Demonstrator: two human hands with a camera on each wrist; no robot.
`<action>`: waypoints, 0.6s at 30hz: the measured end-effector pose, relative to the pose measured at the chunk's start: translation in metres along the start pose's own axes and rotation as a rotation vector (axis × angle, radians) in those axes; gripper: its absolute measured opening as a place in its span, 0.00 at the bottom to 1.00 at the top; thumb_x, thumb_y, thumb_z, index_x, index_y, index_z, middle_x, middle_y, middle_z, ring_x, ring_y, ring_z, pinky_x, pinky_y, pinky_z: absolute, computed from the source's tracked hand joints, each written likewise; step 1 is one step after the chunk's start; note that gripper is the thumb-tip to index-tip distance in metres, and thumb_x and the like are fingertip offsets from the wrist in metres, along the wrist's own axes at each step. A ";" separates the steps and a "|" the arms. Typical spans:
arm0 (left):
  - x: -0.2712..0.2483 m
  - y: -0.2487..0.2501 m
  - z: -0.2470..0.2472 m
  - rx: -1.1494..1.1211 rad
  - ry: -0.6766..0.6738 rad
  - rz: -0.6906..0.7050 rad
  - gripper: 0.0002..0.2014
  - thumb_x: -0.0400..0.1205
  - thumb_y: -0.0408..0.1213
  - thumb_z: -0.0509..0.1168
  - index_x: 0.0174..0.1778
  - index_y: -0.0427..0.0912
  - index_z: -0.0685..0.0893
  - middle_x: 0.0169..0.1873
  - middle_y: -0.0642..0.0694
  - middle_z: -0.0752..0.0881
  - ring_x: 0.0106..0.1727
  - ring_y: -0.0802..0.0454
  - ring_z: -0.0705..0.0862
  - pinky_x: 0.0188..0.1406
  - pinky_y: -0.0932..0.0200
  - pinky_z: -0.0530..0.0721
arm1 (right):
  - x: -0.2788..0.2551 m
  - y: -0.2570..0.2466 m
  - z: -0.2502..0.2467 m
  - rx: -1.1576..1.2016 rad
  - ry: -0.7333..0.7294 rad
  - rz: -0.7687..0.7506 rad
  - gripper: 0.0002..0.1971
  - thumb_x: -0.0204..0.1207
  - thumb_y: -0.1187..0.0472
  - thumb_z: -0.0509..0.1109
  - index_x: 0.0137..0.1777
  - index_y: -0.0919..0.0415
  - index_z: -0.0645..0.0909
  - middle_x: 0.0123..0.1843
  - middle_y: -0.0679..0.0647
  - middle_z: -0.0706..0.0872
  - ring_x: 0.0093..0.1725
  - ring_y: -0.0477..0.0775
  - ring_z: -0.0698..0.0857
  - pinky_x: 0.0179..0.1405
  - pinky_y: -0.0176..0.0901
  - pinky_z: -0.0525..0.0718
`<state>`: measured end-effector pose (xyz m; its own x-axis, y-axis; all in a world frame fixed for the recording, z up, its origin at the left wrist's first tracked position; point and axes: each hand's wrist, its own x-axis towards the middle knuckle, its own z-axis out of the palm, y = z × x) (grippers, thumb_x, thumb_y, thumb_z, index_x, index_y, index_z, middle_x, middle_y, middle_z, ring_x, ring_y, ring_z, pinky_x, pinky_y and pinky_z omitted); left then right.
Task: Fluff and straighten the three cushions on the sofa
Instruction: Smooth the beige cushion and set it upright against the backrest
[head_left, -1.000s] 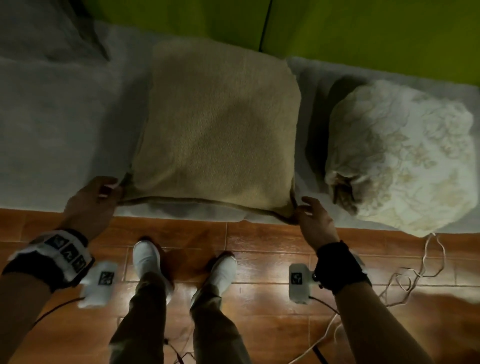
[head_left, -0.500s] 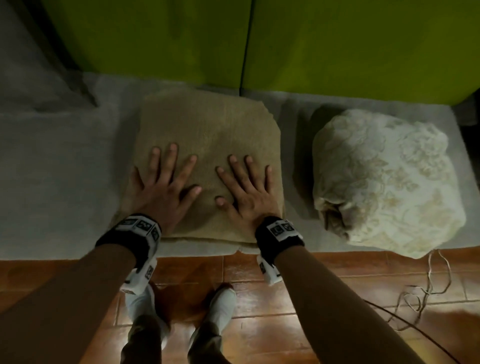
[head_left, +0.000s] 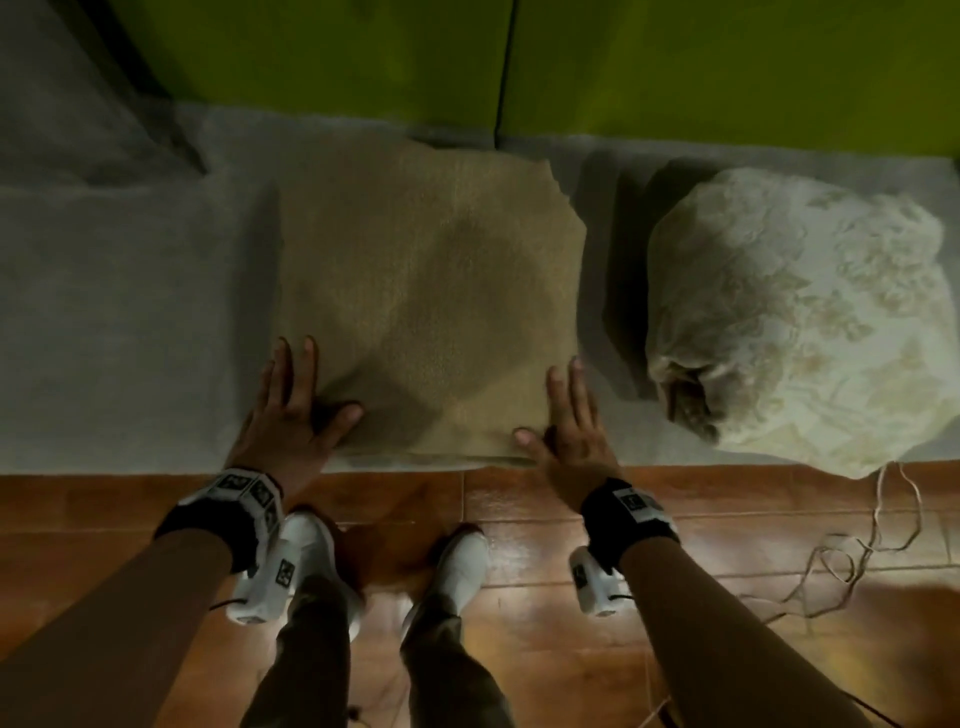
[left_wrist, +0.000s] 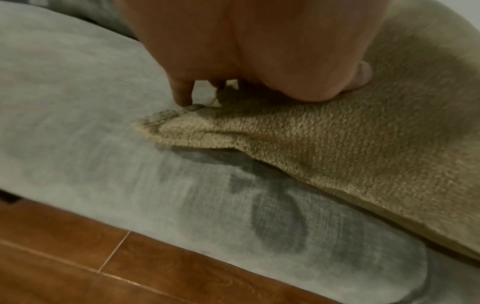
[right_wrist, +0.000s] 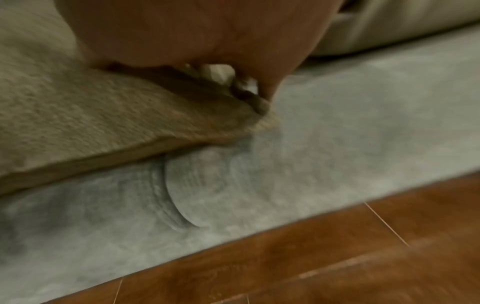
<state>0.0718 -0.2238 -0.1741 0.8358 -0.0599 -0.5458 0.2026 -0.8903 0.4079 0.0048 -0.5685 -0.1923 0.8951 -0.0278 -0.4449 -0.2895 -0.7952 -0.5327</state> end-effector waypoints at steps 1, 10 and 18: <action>-0.003 -0.008 0.002 -0.063 0.022 -0.017 0.47 0.77 0.74 0.54 0.83 0.69 0.30 0.88 0.55 0.38 0.88 0.44 0.49 0.82 0.34 0.61 | -0.012 0.011 0.000 0.085 -0.037 0.074 0.45 0.81 0.33 0.64 0.87 0.30 0.34 0.93 0.48 0.45 0.90 0.59 0.53 0.86 0.61 0.59; -0.045 -0.048 0.007 -0.837 0.154 -0.314 0.18 0.88 0.54 0.60 0.66 0.47 0.82 0.58 0.42 0.89 0.58 0.43 0.87 0.62 0.43 0.85 | -0.071 0.036 0.000 0.865 0.139 0.362 0.27 0.72 0.36 0.74 0.64 0.51 0.85 0.55 0.56 0.94 0.55 0.60 0.92 0.55 0.58 0.88; -0.045 -0.068 -0.012 -0.987 0.304 -0.349 0.07 0.88 0.39 0.64 0.48 0.41 0.84 0.38 0.45 0.85 0.37 0.54 0.86 0.38 0.60 0.88 | -0.042 0.052 -0.025 0.636 0.233 0.461 0.08 0.83 0.48 0.72 0.45 0.49 0.88 0.38 0.50 0.93 0.45 0.56 0.91 0.52 0.57 0.84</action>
<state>0.0265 -0.1552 -0.1683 0.7163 0.3610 -0.5971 0.6603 -0.0740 0.7474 -0.0389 -0.6238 -0.1833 0.6662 -0.4488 -0.5956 -0.7200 -0.1791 -0.6704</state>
